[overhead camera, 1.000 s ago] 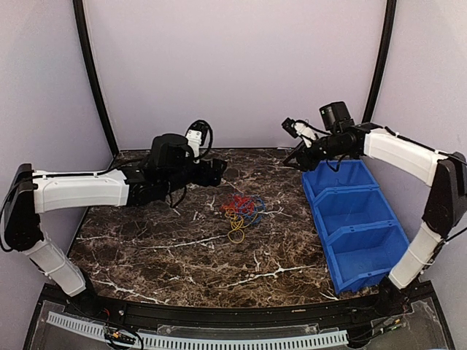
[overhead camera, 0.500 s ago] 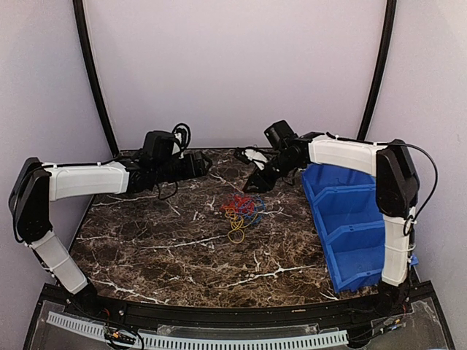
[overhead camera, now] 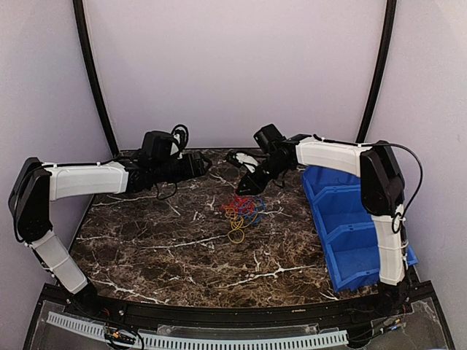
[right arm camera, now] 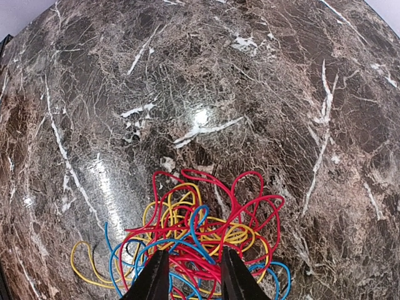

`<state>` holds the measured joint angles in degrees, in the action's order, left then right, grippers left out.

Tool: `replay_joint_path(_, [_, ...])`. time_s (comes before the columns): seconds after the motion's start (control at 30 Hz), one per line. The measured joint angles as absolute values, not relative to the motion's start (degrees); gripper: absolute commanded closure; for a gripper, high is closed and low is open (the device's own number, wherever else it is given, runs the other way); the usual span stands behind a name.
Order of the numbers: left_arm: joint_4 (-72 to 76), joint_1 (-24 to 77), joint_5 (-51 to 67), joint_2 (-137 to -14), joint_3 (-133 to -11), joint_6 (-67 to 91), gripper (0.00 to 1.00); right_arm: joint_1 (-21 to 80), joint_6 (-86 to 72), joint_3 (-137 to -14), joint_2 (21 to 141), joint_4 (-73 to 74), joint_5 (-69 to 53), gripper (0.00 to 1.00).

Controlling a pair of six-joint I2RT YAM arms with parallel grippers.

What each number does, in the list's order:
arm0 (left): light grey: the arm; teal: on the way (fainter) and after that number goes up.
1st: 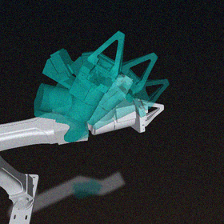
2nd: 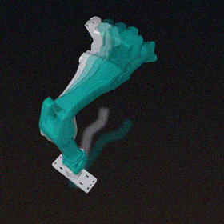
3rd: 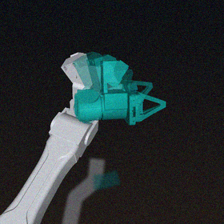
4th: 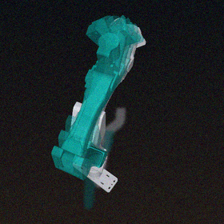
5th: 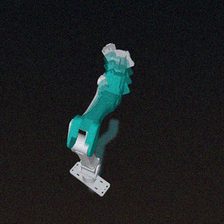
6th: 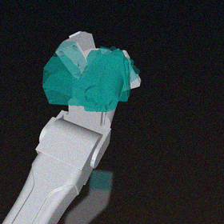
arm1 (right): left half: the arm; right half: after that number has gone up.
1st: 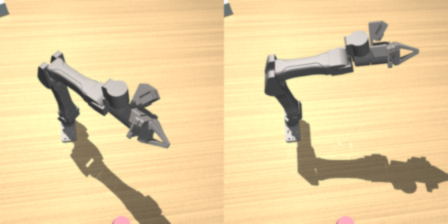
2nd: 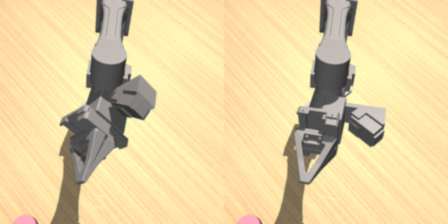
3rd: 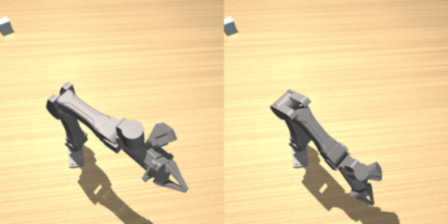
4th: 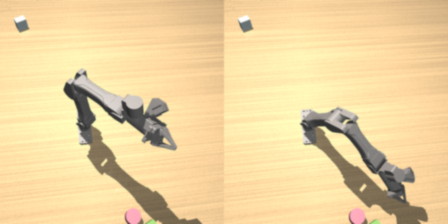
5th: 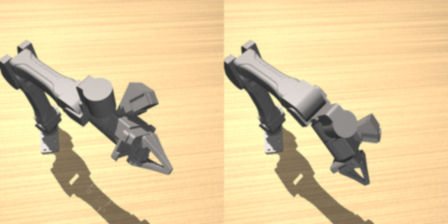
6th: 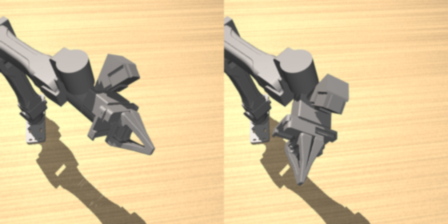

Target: Untangle the cables

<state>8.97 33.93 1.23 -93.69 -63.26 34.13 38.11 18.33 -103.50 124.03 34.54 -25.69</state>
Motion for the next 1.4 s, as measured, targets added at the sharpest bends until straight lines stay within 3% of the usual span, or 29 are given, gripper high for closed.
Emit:
replay_joint_path(0.3, [8.97, 33.91, 1.45, -93.69, -63.24, 34.13, 0.19, 38.11, 18.09, -104.44, 125.64, 34.79, -25.58, 0.77])
replay_joint_path(0.5, [9.06, 33.91, 1.61, -93.69, -63.24, 34.09, 0.19, 38.11, 17.8, -105.19, 126.87, 35.35, -25.34, 1.0])
replay_joint_path(0.7, [9.17, 33.89, 1.89, -93.69, -63.24, 33.63, 0.19, 38.11, 17.89, -105.65, 126.8, 35.88, -25.85, 1.0])
replay_joint_path(0.8, [10.52, 33.89, 3.42, -93.69, -62.85, 33.1, 0.24, 38.17, 17.76, -105.03, 125.45, 36.34, -26.24, 1.0])
replay_joint_path(0.97, [20.97, 33.89, 10.96, -92.84, -57.47, 31.22, 0.24, 38.5, 16.93, -103.79, 117.91, 37.89, -28.58, 1.0])
replay_joint_path(1.1, [30.72, 34.74, 15.66, -85.21, -48.49, 25.78, 0.21, 38.98, 15.51, -103.26, 109.34, 37.74, -31.09, 1.0])
replay_joint_path(1.4, [43.46, 47.0, 11.2, -61.95, -42.19, 12.71, 0.15, 43.66, 14.26, -100.79, 94.85, 37.3, -33.21, 1.0])
